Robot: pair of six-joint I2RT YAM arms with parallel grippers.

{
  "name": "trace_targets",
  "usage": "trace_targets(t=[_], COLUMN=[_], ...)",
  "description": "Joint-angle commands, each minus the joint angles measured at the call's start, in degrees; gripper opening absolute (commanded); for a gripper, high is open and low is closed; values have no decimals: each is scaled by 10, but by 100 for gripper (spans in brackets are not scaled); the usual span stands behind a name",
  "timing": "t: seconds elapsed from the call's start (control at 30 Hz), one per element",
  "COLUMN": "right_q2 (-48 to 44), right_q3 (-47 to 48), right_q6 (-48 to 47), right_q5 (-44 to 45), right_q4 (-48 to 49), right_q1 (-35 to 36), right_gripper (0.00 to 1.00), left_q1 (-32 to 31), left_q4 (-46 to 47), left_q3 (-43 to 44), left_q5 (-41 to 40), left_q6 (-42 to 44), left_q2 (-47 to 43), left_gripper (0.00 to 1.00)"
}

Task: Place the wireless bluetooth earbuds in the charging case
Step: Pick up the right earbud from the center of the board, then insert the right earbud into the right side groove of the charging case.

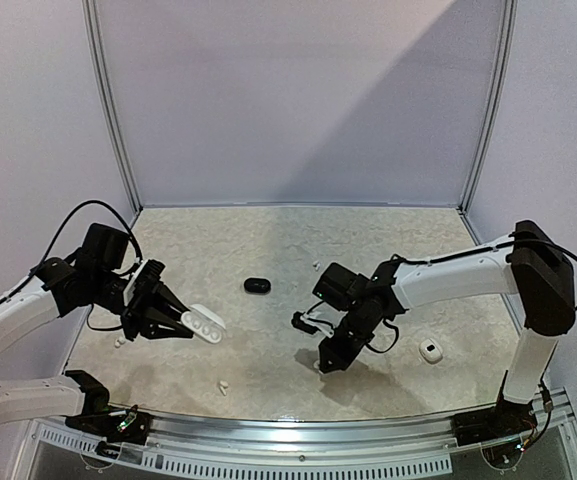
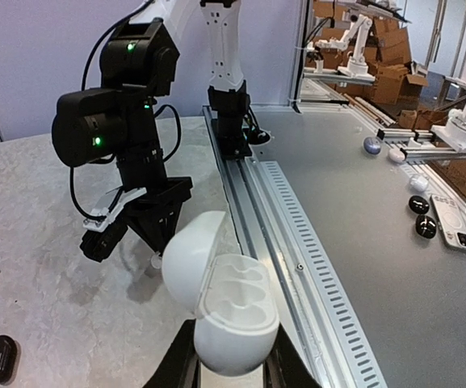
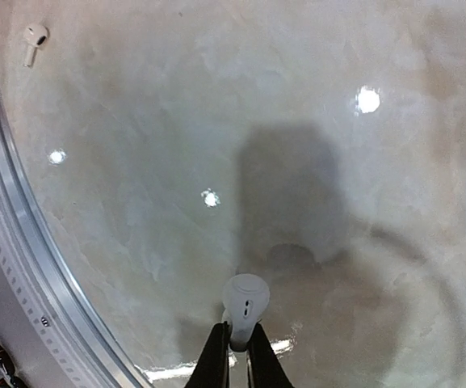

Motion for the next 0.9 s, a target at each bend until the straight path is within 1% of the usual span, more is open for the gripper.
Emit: trace_targets(t=[0.0, 0.1, 0.23, 0.33, 0.43, 0.53, 0.6, 0.7, 0.87], right_q2=[-51, -78, -115, -148, -170, -172, -150, -113, -55], right_q3=[75, 147, 232, 251, 261, 284, 320, 382, 444], right_q6=[-26, -35, -57, -70, -75, -122, -142, -182, -229], right_q5=[14, 24, 21, -15, -13, 2, 8, 24, 53], right_q4=[-29, -55, -65, -35, -9, -2, -22, -63, -123], right_q1=[3, 4, 3, 4, 18, 46, 61, 83, 100], right_gripper=[0, 0, 0, 0, 0, 0, 0, 0, 0], left_q1=[-10, -9, -10, -10, -10, -11, -14, -20, -31], left_q4=[85, 179, 272, 315, 341, 377, 384, 379, 354], left_q3=[-7, -20, -22, -19, -17, -15, -12, -12, -11], left_q5=[-19, -45, -71, -94, -119, -134, -136, -133, -131], left_q6=[-102, -208, -308, -366, -410, -437, -442, -431, -390], left_q2=[-6, -7, 2, 16, 26, 25, 24, 19, 9], left_gripper=[0, 0, 0, 0, 0, 0, 0, 0, 0])
